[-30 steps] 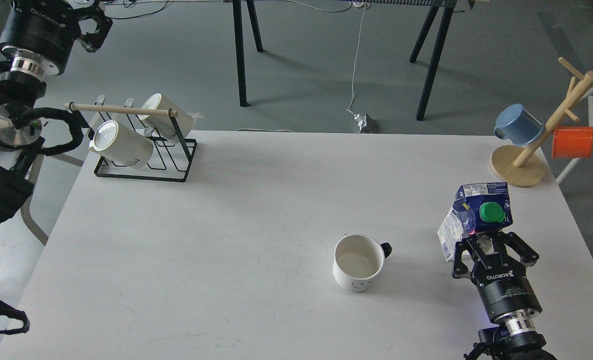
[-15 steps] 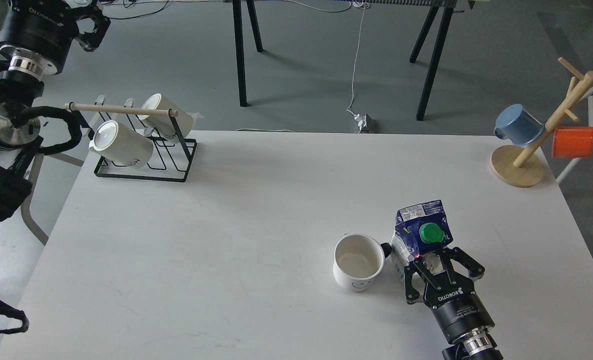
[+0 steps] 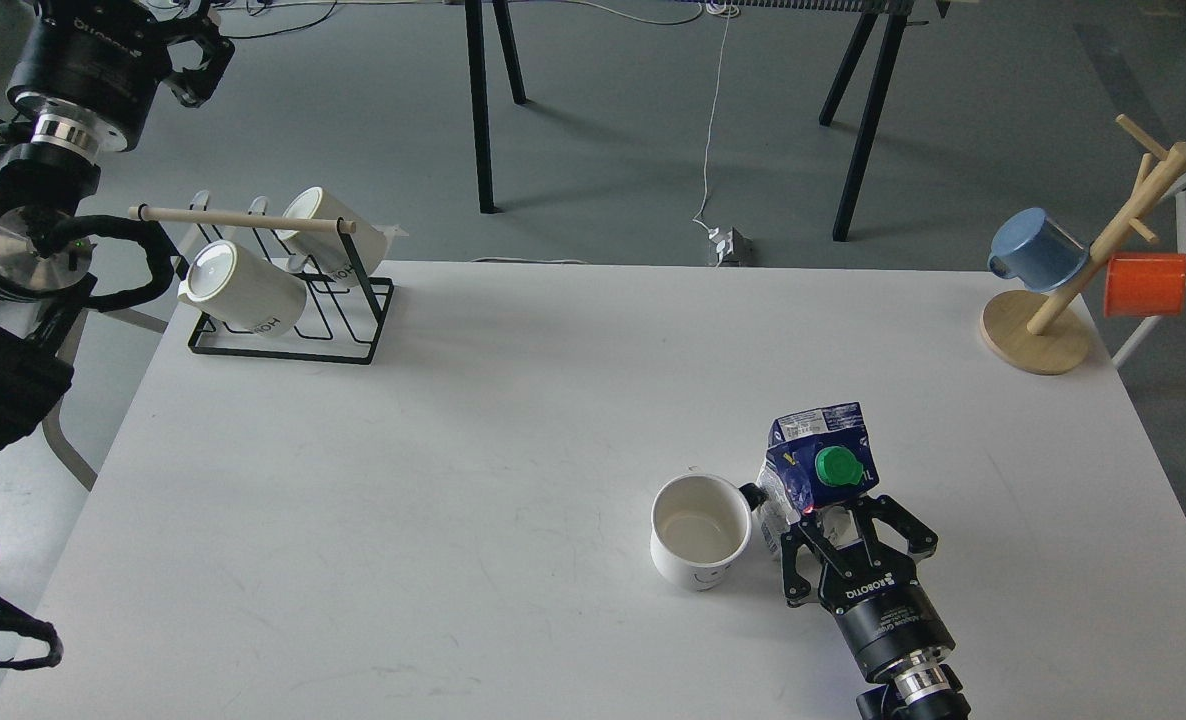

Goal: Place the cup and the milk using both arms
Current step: 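Open the right gripper and pull it back from the carton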

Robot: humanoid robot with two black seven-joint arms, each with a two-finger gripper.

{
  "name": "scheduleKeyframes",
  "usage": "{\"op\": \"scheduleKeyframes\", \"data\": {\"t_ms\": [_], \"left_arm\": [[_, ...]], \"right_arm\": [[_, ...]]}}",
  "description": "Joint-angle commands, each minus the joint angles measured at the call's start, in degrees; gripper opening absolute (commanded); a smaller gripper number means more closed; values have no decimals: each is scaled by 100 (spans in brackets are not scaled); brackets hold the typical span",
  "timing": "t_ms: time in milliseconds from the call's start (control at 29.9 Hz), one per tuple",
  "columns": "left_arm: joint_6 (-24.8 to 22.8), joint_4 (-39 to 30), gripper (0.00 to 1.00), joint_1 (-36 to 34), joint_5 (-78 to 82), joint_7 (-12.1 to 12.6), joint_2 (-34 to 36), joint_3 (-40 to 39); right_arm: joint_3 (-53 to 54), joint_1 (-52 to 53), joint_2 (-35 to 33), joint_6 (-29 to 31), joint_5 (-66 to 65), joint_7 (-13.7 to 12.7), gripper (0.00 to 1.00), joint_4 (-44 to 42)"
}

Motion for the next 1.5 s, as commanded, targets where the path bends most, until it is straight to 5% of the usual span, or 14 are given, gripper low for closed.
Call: {"op": "scheduleKeyframes", "data": {"t_ms": [0, 368, 903, 1304, 1471], "left_arm": [[6, 0, 100, 15, 165, -26, 14, 0], [6, 0, 100, 24, 174, -43, 14, -17], [-2, 0, 100, 42, 165, -43, 32, -44], [-64, 0, 100, 59, 147, -26, 146, -70], [-73, 0, 100, 59, 147, 36, 120, -35]], "right_arm": [[4, -6, 2, -3, 9, 1, 80, -7], [74, -103, 99, -3, 88, 80, 97, -139], [57, -797, -103, -3, 9, 72, 98, 90], [1189, -1097, -2114, -3, 18, 72, 98, 705], [1402, 43, -3151, -3, 0, 54, 99, 320]]}}
